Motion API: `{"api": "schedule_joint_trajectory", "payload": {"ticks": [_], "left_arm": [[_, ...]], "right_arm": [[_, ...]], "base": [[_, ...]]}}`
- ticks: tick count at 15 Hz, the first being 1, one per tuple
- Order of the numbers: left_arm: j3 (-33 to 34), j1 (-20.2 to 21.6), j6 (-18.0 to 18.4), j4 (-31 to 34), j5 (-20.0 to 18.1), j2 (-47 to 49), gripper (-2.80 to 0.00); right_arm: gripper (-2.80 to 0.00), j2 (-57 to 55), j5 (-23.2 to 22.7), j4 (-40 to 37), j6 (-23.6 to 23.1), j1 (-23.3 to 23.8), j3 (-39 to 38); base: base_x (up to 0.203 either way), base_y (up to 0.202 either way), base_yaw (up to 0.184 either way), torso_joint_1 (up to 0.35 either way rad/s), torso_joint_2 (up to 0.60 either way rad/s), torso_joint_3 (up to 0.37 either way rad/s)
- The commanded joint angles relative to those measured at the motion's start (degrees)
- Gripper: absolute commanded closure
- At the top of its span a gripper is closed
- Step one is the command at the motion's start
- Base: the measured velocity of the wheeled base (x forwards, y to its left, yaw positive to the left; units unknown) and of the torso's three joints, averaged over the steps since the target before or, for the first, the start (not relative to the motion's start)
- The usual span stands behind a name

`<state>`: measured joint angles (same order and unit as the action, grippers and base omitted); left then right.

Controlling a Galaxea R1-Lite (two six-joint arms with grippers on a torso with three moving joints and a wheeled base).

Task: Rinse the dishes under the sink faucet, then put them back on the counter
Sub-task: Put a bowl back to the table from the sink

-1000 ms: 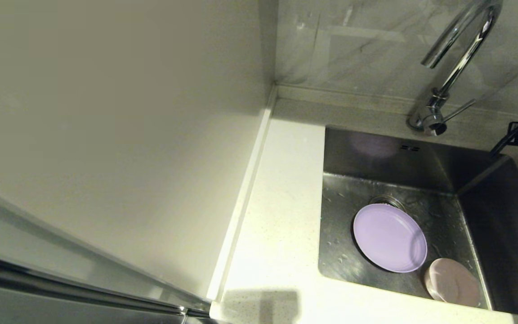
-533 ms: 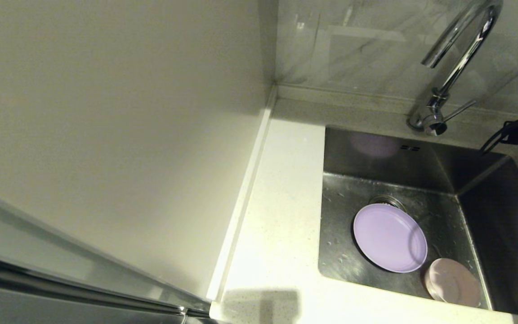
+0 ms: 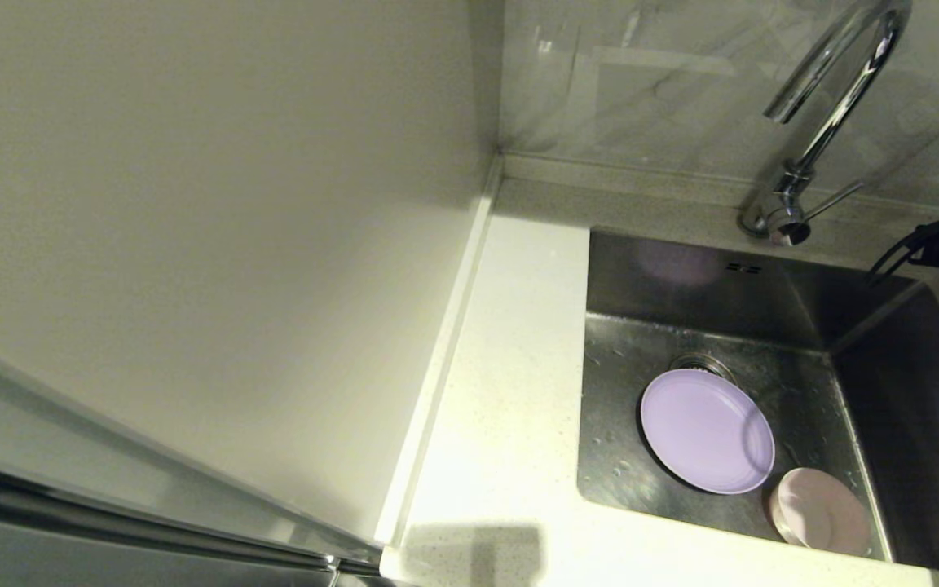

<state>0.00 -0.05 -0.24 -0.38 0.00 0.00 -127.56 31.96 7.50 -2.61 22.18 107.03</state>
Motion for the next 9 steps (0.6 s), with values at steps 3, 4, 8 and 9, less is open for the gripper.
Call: {"api": "schedule_joint_trajectory", "payload": {"ticks": [3, 4, 8, 9], "left_arm": [[0.1, 0.0, 0.0, 0.0, 0.0, 0.0, 0.0], [0.2, 0.0, 0.0, 0.0, 0.0, 0.0, 0.0], [0.2, 0.0, 0.0, 0.0, 0.0, 0.0, 0.0], [0.2, 0.0, 0.0, 0.0, 0.0, 0.0, 0.0]], "right_arm": [[0.0, -1.2, 0.8, 0.1, -0.1, 0.8, 0.3], [0.0, -1.2, 1.0, 0.1, -0.1, 0.9, 0.2], [-2.8, -1.2, 1.1, 0.1, -0.1, 0.8, -0.1], [-2.8, -1.2, 1.1, 0.1, -0.1, 0.8, 0.0]], "base": [[0.0, 0.0, 0.0, 0.0, 0.0, 0.0], [0.0, 0.0, 0.0, 0.0, 0.0, 0.0], [0.0, 0.0, 0.0, 0.0, 0.0, 0.0], [0.0, 0.0, 0.0, 0.0, 0.0, 0.0]]}}
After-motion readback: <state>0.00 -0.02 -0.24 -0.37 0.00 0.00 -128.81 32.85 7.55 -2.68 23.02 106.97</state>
